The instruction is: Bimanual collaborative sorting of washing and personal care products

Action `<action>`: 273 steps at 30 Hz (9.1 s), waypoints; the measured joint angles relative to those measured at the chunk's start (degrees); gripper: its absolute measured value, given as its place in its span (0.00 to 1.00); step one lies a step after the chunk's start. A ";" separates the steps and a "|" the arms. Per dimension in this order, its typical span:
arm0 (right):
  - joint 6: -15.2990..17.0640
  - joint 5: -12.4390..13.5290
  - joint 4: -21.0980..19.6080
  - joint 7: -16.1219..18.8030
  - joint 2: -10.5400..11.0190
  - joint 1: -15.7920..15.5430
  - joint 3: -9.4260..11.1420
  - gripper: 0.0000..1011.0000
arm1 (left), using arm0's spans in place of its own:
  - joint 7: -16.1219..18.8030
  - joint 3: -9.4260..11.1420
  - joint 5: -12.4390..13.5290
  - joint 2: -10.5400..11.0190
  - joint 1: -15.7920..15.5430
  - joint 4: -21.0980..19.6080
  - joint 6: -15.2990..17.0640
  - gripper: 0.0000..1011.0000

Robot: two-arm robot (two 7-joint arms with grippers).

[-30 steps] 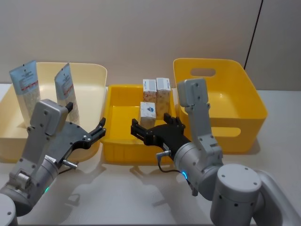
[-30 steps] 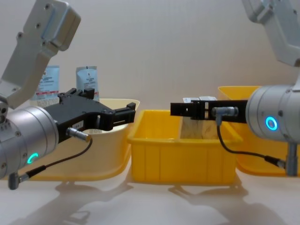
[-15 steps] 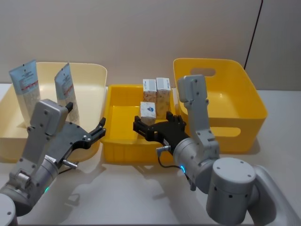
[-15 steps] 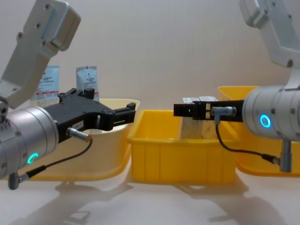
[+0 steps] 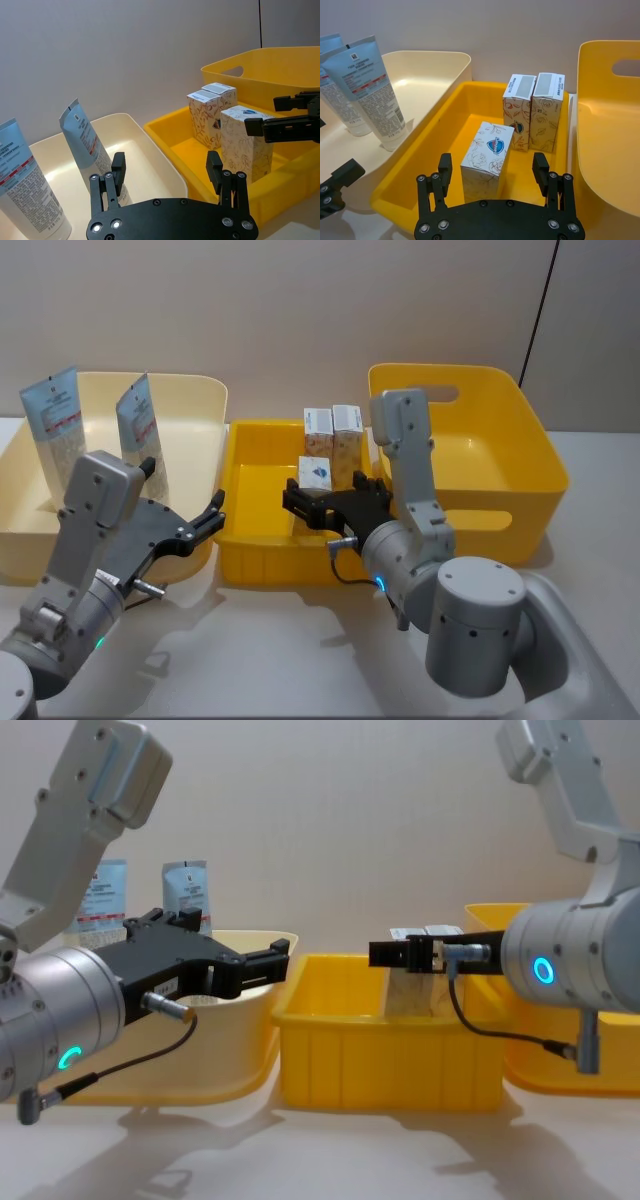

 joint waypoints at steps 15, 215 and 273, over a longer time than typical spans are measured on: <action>1.34 -0.26 3.80 0.10 -1.50 2.12 0.43 0.99 | 0.00 0.00 0.00 0.00 0.00 0.00 0.00 0.99; -8.25 -7.44 -4.08 -5.35 1.70 1.82 20.03 0.99 | -8.30 -8.44 -9.01 -5.39 -9.74 16.98 0.40 0.99; -8.25 -7.43 -4.08 -5.35 1.70 1.82 20.03 0.99 | -14.35 -7.13 -8.26 -8.77 -19.06 30.90 -0.63 0.29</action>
